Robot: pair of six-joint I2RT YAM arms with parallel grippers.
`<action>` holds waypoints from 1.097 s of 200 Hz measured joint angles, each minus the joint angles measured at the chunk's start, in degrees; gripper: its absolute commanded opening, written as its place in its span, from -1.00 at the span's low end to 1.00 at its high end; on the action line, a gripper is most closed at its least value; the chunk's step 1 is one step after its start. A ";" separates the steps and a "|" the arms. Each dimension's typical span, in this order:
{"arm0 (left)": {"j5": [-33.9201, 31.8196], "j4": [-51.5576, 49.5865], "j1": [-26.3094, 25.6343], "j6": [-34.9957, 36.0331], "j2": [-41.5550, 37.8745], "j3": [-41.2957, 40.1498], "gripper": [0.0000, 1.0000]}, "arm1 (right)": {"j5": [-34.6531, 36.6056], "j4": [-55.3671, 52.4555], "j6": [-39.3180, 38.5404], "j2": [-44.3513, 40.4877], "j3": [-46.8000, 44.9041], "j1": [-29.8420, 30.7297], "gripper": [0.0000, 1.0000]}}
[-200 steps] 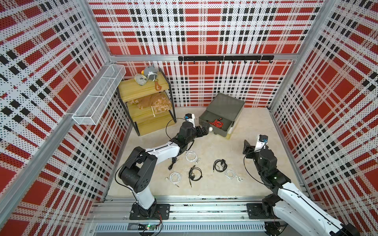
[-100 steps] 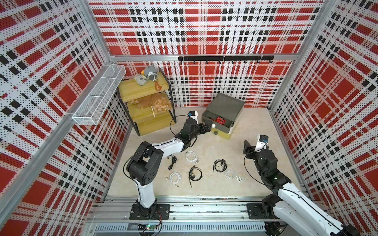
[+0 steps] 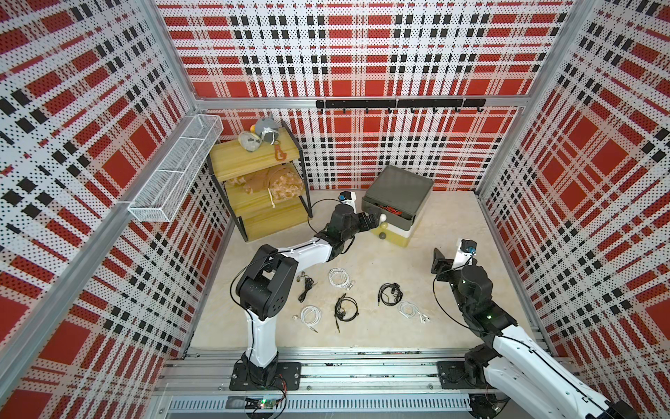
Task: Place the wired earphones into the drawer by color
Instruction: Close the drawer in the storage box.
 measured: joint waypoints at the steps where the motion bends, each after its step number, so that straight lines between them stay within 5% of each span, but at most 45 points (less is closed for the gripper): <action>1: 0.02 0.00 0.00 -0.02 0.09 0.13 0.98 | 0.00 0.00 0.00 0.00 0.00 0.00 0.54; 168: 1.84 -0.83 0.00 -2.38 5.66 6.99 0.98 | 0.02 0.04 -0.24 0.09 0.00 -0.26 0.54; 219: 1.07 2.95 0.00 -3.13 1.42 -1.57 0.92 | 0.00 0.07 -0.24 0.22 -0.02 -0.28 0.54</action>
